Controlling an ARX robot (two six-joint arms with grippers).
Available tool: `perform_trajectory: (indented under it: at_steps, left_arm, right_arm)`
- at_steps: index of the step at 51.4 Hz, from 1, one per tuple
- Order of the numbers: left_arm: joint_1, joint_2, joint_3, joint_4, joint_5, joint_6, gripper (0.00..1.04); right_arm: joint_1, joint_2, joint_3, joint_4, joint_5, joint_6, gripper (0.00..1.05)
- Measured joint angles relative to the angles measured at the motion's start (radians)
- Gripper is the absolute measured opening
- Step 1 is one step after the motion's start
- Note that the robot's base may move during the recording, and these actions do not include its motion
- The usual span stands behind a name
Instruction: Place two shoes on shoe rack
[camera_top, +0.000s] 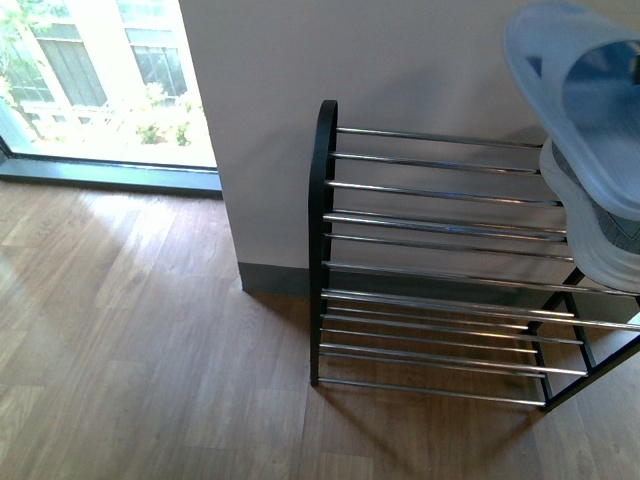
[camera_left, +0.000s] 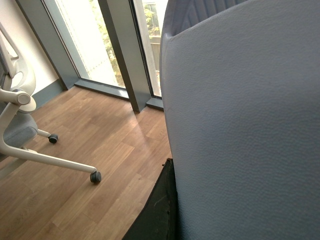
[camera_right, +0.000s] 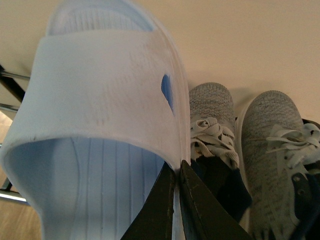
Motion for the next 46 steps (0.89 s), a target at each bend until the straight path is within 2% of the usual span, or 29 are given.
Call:
perform_trajectory:
  at_steps: [20, 38, 46]
  left_arm:
    - [0.0, 0.0, 0.0, 0.0, 0.0, 0.0, 0.02]
    - [0.0, 0.0, 0.0, 0.0, 0.0, 0.0, 0.02]
    - [0.0, 0.0, 0.0, 0.0, 0.0, 0.0, 0.02]
  right_arm:
    - [0.042, 0.254, 0.264, -0.09, 0.123, -0.004, 0.01]
    - [0.035, 0.399, 0.415, -0.307, 0.223, 0.037, 0.01]
    - [0.011, 0.455, 0.508, -0.411, 0.291, 0.114, 0.01]
